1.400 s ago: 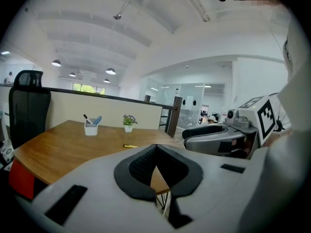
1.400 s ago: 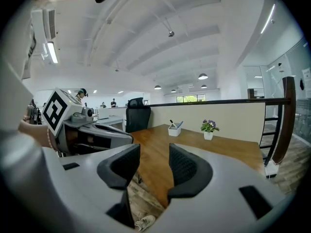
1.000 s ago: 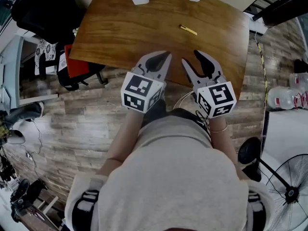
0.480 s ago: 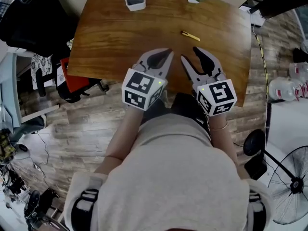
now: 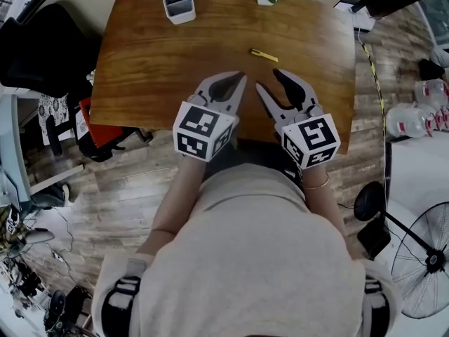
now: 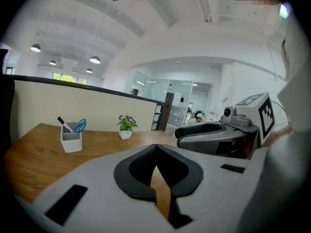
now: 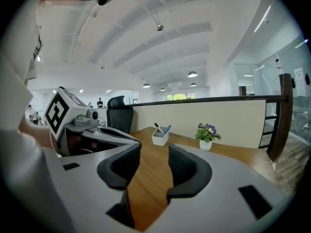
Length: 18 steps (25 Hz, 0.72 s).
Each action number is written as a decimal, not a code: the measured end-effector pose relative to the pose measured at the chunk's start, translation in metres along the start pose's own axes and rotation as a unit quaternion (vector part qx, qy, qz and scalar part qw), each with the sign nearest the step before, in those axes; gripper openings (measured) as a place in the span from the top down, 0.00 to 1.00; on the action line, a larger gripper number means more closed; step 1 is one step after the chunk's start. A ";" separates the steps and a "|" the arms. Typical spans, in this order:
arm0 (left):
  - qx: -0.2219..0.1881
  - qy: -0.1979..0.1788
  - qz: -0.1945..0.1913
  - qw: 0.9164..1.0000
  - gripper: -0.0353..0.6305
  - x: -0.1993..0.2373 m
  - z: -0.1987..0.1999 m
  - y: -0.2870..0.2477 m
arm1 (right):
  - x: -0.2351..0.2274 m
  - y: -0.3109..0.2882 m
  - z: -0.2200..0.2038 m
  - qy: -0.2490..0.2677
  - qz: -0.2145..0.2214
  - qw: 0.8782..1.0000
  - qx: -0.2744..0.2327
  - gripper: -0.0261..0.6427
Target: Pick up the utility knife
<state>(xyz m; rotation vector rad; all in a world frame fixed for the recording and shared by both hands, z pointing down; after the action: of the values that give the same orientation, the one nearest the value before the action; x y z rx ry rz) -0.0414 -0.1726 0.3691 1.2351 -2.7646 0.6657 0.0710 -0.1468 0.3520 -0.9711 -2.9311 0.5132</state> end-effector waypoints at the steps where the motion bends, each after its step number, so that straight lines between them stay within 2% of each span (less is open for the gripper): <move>1: 0.000 0.001 0.001 1.000 0.93 0.000 0.000 -0.002 | -0.003 0.000 0.000 0.001 0.001 1.000 0.002 0.68; 9: 0.001 0.015 0.009 1.000 0.93 -0.011 0.007 -0.026 | -0.035 0.011 0.008 0.009 0.004 1.000 0.012 0.68; 18: 0.008 0.016 0.013 1.000 0.93 -0.021 0.007 -0.043 | -0.066 0.009 0.000 0.015 0.023 0.999 0.038 0.68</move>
<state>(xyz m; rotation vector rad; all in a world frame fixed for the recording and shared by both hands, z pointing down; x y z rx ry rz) 0.0048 -0.1856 0.3736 1.1839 -2.7591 0.7037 0.1289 -0.1787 0.3550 -1.0305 -2.8459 0.5999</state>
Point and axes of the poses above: the fingertips, and each gripper's own axes: y backward along the fingers, x to its left, z out of its top, the point moved 6 cm from there along y, backward along the fingers, and after that the axes turned 4 degrees about z, right-handed, at the moved point
